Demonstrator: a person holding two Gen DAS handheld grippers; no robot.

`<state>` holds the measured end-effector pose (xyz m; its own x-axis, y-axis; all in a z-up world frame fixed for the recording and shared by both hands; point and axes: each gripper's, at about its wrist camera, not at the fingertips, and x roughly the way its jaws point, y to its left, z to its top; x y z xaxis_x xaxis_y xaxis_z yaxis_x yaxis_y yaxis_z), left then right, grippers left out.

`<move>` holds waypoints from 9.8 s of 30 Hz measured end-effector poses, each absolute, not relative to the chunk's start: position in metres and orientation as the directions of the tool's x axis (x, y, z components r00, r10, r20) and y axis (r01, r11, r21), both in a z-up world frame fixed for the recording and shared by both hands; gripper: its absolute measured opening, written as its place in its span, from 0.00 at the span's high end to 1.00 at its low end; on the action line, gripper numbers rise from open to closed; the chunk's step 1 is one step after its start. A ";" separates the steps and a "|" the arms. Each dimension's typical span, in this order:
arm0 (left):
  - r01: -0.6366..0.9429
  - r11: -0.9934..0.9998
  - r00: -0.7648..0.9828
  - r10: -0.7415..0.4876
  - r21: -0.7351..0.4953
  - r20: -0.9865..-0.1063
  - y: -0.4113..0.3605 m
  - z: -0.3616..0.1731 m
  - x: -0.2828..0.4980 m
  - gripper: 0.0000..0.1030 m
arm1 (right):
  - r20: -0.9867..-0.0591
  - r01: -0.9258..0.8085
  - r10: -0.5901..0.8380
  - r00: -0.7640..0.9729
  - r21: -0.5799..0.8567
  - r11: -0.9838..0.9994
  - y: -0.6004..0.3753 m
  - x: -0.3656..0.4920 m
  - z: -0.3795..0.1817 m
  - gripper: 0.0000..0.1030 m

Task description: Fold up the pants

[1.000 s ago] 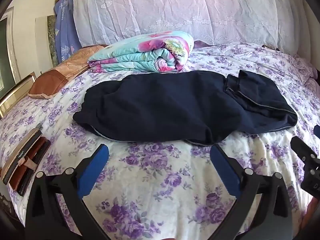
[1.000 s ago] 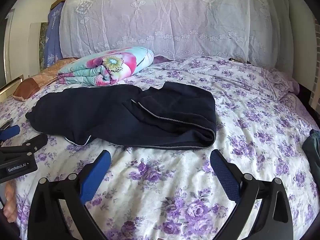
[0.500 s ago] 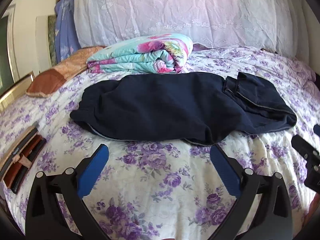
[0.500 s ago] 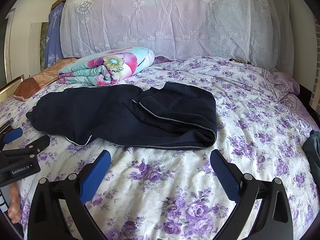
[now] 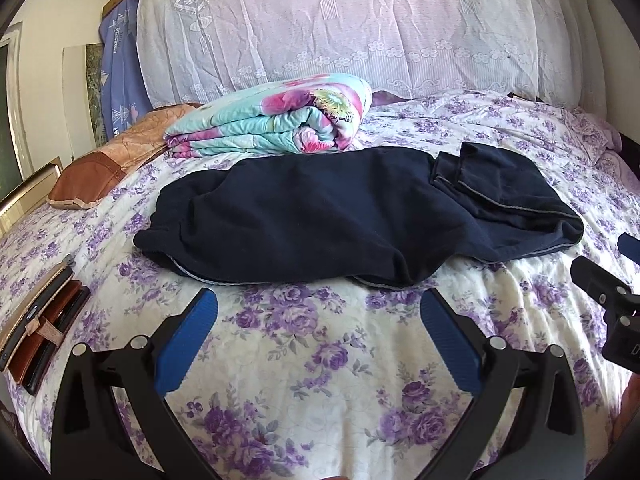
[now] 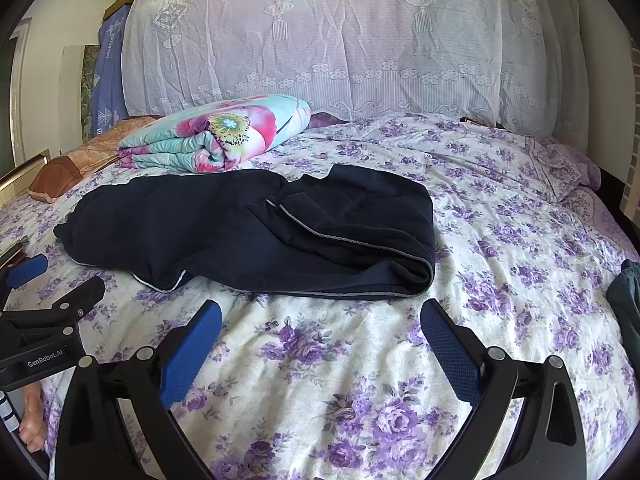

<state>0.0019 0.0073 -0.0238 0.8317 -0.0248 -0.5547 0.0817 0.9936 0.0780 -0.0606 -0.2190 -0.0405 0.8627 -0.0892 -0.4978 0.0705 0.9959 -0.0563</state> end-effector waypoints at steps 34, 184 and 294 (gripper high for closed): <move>0.084 0.995 0.822 -0.039 0.054 -0.568 0.010 -0.025 0.002 0.04 | -0.511 0.065 -0.077 0.856 -0.041 0.997 -0.220 -0.059 -0.045 0.03; 0.173 0.779 0.578 -0.575 -0.602 -0.578 0.119 -0.043 -0.022 0.09 | -0.546 0.368 -0.012 0.838 0.548 0.751 -0.496 -0.258 -0.081 0.36; -0.075 0.874 0.637 -0.328 -0.480 -0.698 0.190 -0.026 -0.029 0.35 | -0.319 0.174 0.101 0.942 0.725 0.666 -0.488 -0.280 -0.055 0.95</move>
<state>-0.0294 0.1902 -0.0265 0.6365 -0.3284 -0.6978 -0.0748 0.8742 -0.4797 -0.2802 -0.4877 -0.0547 0.9425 0.1007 -0.3188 0.1741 0.6662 0.7252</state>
